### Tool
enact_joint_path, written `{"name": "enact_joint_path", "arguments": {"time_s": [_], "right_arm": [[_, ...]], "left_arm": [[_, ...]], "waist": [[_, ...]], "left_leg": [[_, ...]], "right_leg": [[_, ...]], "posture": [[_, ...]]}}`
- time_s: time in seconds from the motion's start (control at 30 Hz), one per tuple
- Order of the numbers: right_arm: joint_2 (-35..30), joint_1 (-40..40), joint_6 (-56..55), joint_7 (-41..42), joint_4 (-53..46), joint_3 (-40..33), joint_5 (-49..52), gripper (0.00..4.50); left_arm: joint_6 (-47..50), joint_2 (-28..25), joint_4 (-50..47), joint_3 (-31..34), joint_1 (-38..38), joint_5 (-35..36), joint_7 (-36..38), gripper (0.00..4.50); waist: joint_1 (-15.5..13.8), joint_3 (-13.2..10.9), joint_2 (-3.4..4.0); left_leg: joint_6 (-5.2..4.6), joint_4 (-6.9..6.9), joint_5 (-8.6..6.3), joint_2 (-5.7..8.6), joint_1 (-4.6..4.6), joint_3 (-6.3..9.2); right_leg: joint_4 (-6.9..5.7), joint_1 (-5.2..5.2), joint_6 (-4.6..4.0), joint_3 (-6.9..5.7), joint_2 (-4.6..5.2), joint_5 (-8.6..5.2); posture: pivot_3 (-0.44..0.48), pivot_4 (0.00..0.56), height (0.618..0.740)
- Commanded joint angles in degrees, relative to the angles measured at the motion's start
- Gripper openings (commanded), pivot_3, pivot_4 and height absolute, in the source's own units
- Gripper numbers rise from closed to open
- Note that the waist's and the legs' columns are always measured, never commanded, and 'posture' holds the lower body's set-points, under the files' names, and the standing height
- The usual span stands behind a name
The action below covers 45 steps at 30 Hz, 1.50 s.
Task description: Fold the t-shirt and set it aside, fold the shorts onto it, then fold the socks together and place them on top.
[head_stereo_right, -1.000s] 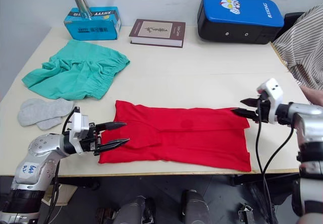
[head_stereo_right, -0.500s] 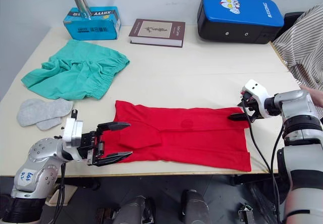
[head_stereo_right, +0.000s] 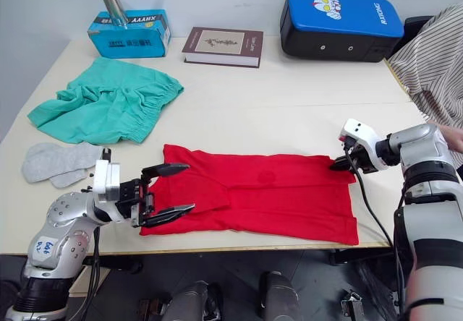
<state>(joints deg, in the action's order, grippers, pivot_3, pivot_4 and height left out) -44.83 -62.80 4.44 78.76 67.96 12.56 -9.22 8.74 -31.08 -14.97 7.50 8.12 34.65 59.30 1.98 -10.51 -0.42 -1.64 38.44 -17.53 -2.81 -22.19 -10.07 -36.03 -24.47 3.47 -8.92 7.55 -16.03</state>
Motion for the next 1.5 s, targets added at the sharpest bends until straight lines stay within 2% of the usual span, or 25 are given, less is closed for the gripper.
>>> {"name": "enact_joint_path", "arguments": {"time_s": [0.03,0.2,0.27,0.47,0.57,0.7,0.9,0.93,1.03,1.07,1.17,1.23,1.37,1.5], "right_arm": [[0.45,-3.29,-4.44,-8.03,1.86,-1.05,-1.52,0.03],[3.74,-6.56,-9.86,-27.77,5.15,-3.28,-2.74,0.03],[4.89,-7.07,-12.77,-33.14,5.80,-3.56,-3.40,0.03],[7.27,-7.56,-13.33,-35.31,7.37,-5.23,-2.60,0.03],[6.45,-7.76,-12.87,-33.78,7.36,-6.90,-1.70,0.69],[1.67,-8.06,-9.99,-28.74,6.64,-10.05,0.51,2.05],[-5.70,-6.44,7.80,-13.38,1.78,-14.62,6.44,4.15],[-6.76,-5.37,14.94,-11.66,-0.87,-15.08,7.54,4.48],[-9.26,2.56,37.19,-7.96,-15.61,-16.44,12.44,4.48],[-9.69,7.74,44.09,-7.87,-24.07,-18.24,15.42,4.48],[-10.15,21.14,61.42,-9.27,-45.36,-23.32,23.04,4.48],[-8.81,27.68,72.82,-13.06,-55.23,-27.38,26.17,4.48],[-5.51,35.20,83.62,-19.99,-66.77,-31.91,29.01,4.48],[-2.12,39.11,87.99,-24.77,-71.62,-35.46,32.70,4.48]], "left_arm": [[-1.56,1.26,-0.71,2.18,-0.33,-0.84,-3.88,4.50],[-1.30,4.47,-2.47,3.35,-3.17,-2.75,-12.11,4.50],[-1.50,5.37,-3.30,3.24,-4.15,-3.95,-14.27,4.50],[-1.17,4.71,-3.10,2.77,-3.95,-6.34,-16.51,4.50],[0.03,2.68,-0.84,2.74,-2.04,-6.49,-15.02,4.50],[0.78,-1.47,6.81,2.70,4.26,-6.24,-9.59,4.50],[1.04,-5.71,25.82,0.06,18.26,-11.00,-4.89,4.50],[-0.82,-6.44,30.94,-1.38,21.63,-13.16,-3.21,4.50],[-4.06,-7.34,44.78,-5.25,30.46,-18.08,1.47,4.50],[-5.45,-7.14,49.63,-6.52,33.36,-19.81,2.42,4.50],[-8.18,-5.32,62.69,-8.69,41.19,-23.63,3.68,4.50],[-9.61,-3.61,71.28,-9.87,46.25,-26.40,2.79,4.50],[-11.33,-0.29,80.84,-10.54,51.64,-29.60,2.41,4.50],[-12.08,2.40,84.93,-10.26,53.44,-31.07,3.60,4.50]], "waist": [[0.04,-0.01,0.02],[0.28,-0.02,0.02],[0.28,-0.01,0.02],[0.04,-0.01,0.03],[-0.20,-0.02,0.03],[-0.46,-0.05,0.09],[-0.28,-0.07,0.11],[-0.20,-0.07,0.12],[-0.29,-0.07,0.11],[-0.21,-0.07,0.11],[-0.48,-0.07,0.12],[-0.49,-0.07,0.11],[-0.43,-0.08,0.10],[-0.37,-0.07,0.08]], "left_leg": [[0.03,-0.01,0.02,0.00,0.00,0.00],[0.07,-0.04,0.04,-0.01,0.00,0.00],[0.07,-0.04,0.04,-0.02,-0.02,0.01],[0.04,-0.04,0.06,0.01,-0.02,0.00],[0.03,-0.05,0.07,0.02,-0.04,0.01],[-0.01,-0.05,0.10,0.07,-0.06,0.01],[-0.04,-0.14,0.11,0.10,-0.08,-0.02],[-0.04,-0.15,0.11,0.07,-0.08,-0.01],[0.02,-0.20,0.14,0.03,-0.05,-0.03],[0.03,-0.20,0.15,0.01,-0.08,-0.01],[0.04,-0.23,0.14,0.02,-0.13,-0.02],[0.04,-0.19,0.14,0.07,-0.22,0.04],[-0.10,0.02,0.07,0.17,-0.25,0.03],[-0.13,0.17,0.00,0.13,-0.27,0.07]], "right_leg": [[0.00,-0.01,0.00,0.00,0.01,0.00],[-0.01,-0.01,0.00,0.01,0.01,0.00],[0.00,-0.02,0.00,0.01,0.01,0.00],[-0.02,-0.01,0.00,0.00,-0.03,0.00],[-0.01,-0.02,0.00,-0.02,-0.06,0.00],[-0.04,-0.03,0.00,-0.05,-0.12,0.00],[0.01,-0.03,0.02,-0.06,-0.18,0.01],[0.00,-0.03,0.02,-0.08,-0.22,0.01],[-0.04,-0.04,0.02,-0.08,-0.30,0.01],[-0.03,-0.05,0.03,-0.12,-0.34,0.01],[-0.11,-0.13,0.03,-0.15,-0.34,0.01],[-0.13,-0.19,0.03,-0.18,-0.32,0.02],[-0.16,-0.22,0.08,-0.24,-0.12,0.04],[-0.08,-0.20,0.08,-0.20,-0.08,0.04]], "posture": [[0.000,0.150,0.740],[0.000,0.150,0.740],[0.000,0.150,0.740],[0.000,0.150,0.740],[0.000,0.150,0.740],[0.000,0.150,0.740],[0.000,0.150,0.740],[0.000,0.150,0.740],[0.000,0.150,0.740],[0.000,0.150,0.740],[0.000,0.150,0.740],[0.000,0.150,0.740],[0.000,0.150,0.740],[0.000,0.150,0.740]]}}
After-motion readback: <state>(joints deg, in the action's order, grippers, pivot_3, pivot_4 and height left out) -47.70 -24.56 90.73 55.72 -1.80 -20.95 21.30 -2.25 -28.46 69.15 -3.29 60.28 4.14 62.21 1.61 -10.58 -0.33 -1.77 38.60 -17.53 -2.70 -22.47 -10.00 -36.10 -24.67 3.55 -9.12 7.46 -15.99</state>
